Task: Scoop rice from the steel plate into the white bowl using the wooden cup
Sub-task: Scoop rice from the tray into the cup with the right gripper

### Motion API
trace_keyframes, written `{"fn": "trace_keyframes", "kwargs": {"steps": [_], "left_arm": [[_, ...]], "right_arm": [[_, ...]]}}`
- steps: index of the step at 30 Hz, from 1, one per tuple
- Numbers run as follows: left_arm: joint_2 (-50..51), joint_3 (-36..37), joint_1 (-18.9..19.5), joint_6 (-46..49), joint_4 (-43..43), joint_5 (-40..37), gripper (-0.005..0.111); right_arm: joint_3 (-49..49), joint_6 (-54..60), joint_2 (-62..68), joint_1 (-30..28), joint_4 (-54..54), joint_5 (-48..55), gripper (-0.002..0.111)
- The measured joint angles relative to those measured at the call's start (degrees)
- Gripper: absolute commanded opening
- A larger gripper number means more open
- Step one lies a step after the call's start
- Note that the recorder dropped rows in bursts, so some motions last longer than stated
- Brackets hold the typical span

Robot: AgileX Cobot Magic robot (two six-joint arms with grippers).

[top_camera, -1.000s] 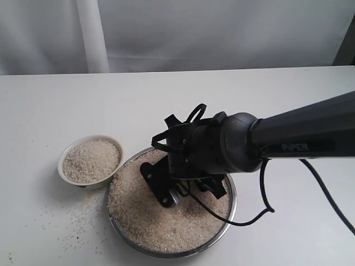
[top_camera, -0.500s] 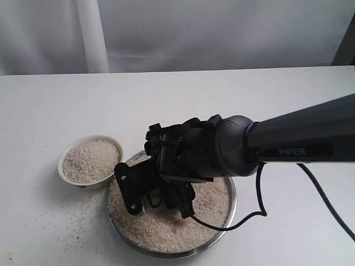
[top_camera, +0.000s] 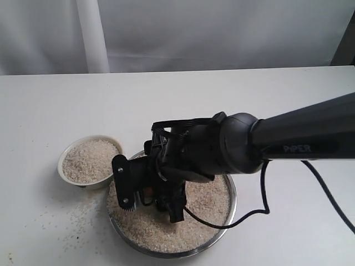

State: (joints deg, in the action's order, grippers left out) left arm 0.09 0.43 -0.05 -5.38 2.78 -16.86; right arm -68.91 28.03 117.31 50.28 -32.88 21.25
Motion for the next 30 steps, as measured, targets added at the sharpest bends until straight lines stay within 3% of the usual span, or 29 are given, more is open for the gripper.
{"fn": "trace_keyframes", "kwargs": {"steps": [15,30], "left_arm": [[0.00,0.00,0.00,0.00,0.00,0.00,0.000],[0.00,0.00,0.00,0.00,0.00,0.00,0.000]], "right_arm": [[16.96,-0.97,-4.66,-5.37,13.62,-31.28,0.000],[18.19,-1.30,-7.49,-5.64,17.40,-39.55,0.000]]}}
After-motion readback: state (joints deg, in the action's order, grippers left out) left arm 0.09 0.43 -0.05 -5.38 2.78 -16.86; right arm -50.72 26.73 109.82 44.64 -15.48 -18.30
